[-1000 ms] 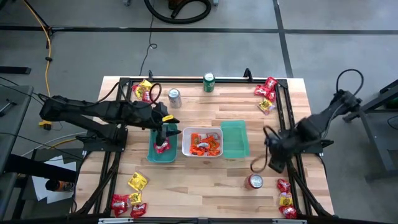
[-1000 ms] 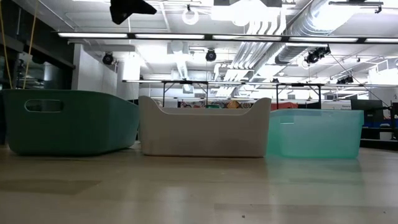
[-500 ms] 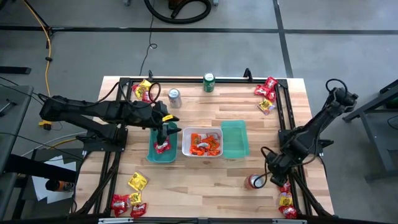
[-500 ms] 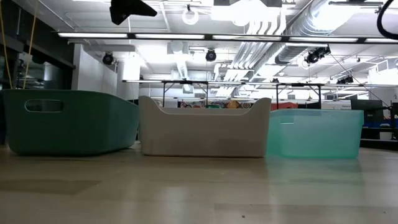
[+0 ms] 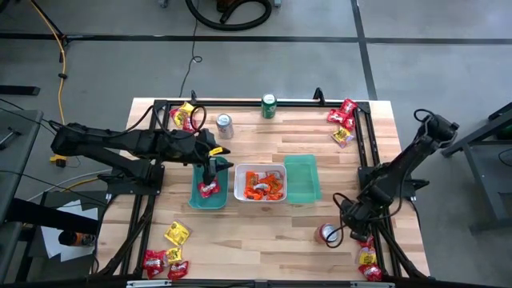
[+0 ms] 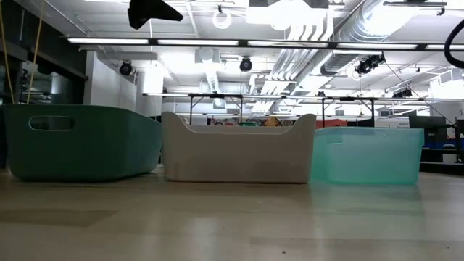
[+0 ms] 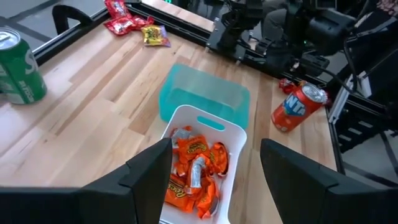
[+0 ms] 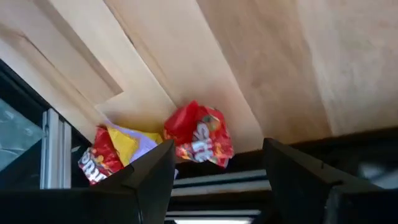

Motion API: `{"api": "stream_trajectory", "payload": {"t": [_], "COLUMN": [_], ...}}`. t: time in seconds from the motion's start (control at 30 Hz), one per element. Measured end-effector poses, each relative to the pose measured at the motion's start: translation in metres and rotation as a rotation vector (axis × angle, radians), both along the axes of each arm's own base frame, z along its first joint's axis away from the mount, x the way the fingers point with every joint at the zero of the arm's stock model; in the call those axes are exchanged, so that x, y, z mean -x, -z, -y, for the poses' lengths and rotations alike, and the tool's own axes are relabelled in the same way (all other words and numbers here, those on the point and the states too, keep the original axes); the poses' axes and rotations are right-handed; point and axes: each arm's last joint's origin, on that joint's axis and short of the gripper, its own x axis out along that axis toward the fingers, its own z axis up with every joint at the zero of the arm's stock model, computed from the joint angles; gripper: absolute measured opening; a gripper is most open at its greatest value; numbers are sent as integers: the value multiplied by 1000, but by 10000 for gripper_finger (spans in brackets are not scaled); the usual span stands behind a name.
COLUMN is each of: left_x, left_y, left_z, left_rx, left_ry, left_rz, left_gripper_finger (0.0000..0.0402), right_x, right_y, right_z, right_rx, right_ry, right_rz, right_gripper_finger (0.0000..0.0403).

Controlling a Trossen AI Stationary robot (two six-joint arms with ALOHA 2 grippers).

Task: Sort candy
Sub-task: Put the red candy into the green bin

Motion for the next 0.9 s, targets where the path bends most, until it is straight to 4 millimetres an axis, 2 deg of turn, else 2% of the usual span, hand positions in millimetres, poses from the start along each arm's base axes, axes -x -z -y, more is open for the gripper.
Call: {"api": "stream_trajectory", "payload": {"t": [0.33, 0.7, 0.8, 0.9], "left_x": [0, 0, 0, 0], "left_y": [0, 0, 0, 0], "left_z": [-1, -1, -1, -1], "left_rx": [-12, -12, -12, -18], "left_ry": [-22, -22, -22, -32], "left_rz": [-1, -1, -1, 0], "left_gripper_finger": [231, 231, 231, 231], "right_x": [-6, -12, -12, -11], "right_y": [22, 34, 36, 35], "right_z": [-6, -13, -13, -14], "right_rx": [70, 80, 81, 72], "right_ry": [-9, 51, 62, 57], "right_rz": [-72, -113, -135, -154], "right_gripper_finger": [236, 235, 219, 169]}}
